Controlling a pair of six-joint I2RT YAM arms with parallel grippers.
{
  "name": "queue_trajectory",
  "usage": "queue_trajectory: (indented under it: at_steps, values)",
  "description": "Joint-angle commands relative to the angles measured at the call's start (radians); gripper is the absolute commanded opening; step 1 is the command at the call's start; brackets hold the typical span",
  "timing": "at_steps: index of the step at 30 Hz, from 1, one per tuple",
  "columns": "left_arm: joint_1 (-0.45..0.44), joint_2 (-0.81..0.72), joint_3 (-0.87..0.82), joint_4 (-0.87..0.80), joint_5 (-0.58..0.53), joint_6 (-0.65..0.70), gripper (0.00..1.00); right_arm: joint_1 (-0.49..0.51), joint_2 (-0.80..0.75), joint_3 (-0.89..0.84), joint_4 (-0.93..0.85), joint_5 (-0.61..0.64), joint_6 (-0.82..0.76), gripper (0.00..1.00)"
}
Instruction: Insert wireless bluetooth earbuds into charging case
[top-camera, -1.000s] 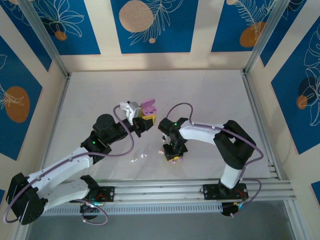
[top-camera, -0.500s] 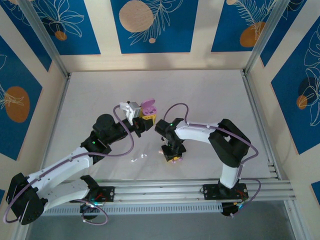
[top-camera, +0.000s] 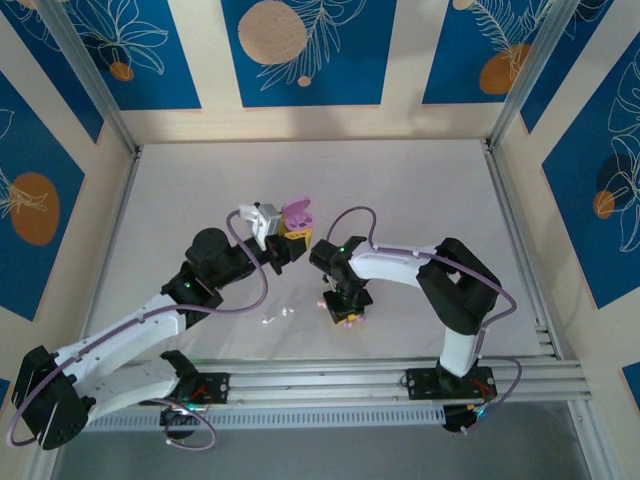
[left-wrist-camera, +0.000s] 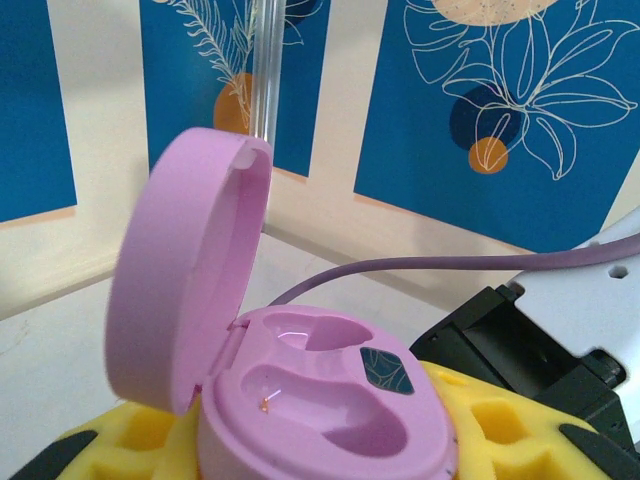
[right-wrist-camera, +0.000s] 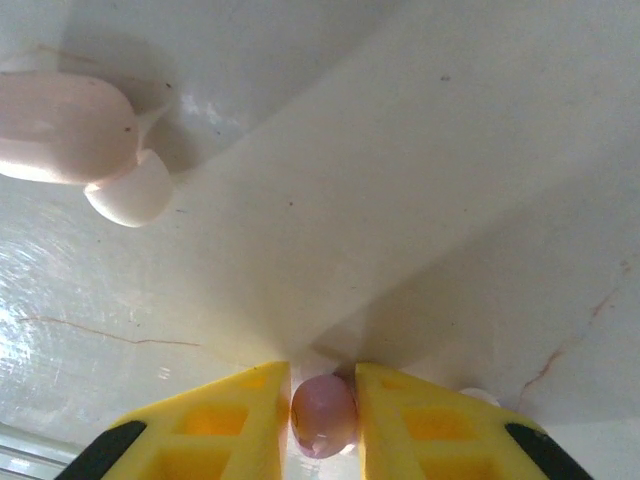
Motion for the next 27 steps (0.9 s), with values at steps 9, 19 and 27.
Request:
queue_trajectory:
  at_steps: [9,19,27]
  values:
    - [0.008,-0.018,0.01,0.009,-0.009,0.011,0.27,0.013,0.023,0.005,-0.045,0.012,-0.014,0.27]
    - [0.008,-0.01,0.02,0.008,-0.003,0.007,0.28,0.016,0.023,-0.004,-0.048,0.017,-0.017,0.25]
    - [0.008,-0.016,0.02,-0.002,-0.007,0.006,0.27,0.002,-0.042,-0.009,-0.038,0.014,-0.011,0.2]
